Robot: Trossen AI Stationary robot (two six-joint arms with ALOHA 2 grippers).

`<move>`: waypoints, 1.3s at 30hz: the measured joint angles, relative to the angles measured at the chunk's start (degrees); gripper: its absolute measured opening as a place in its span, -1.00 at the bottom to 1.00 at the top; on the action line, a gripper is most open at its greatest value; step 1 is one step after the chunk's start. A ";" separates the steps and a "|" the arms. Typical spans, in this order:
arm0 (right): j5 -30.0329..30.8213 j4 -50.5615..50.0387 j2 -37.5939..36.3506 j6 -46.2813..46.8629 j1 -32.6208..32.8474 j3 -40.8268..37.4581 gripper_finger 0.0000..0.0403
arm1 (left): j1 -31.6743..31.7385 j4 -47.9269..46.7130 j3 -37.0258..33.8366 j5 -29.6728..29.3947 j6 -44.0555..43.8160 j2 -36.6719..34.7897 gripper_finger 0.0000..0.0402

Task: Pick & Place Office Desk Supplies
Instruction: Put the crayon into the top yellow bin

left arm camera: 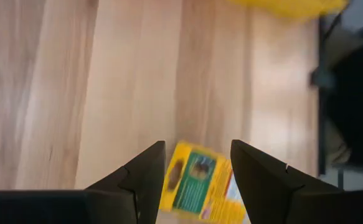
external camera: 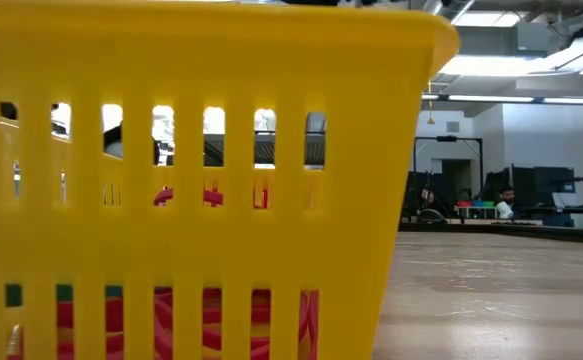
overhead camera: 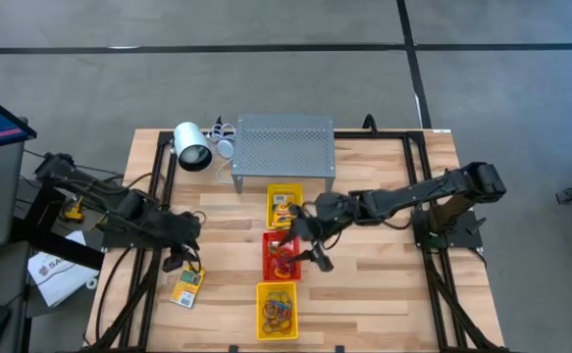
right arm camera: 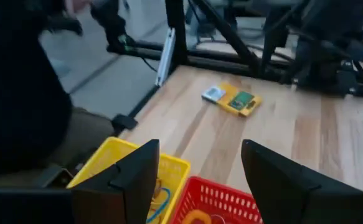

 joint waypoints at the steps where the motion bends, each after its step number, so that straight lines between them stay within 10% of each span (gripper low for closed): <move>1: -1.39 2.30 -0.40 0.69 -0.49 -1.34 0.11 | 1.11 -0.79 0.00 1.42 1.44 1.25 -0.11; 17: -7.74 43.61 -4.89 8.67 -0.73 -24.63 0.11 | 15.75 9.33 0.00 19.47 11.86 7.60 -0.11; 29: -10.91 42.61 -4.65 9.83 1.64 -25.53 0.11 | 20.36 8.40 -5.38 29.14 6.69 23.88 -0.11; 39: -11.06 37.05 -4.65 9.37 3.83 -25.53 0.11 | 17.24 8.98 -5.40 37.38 -9.44 23.44 -0.11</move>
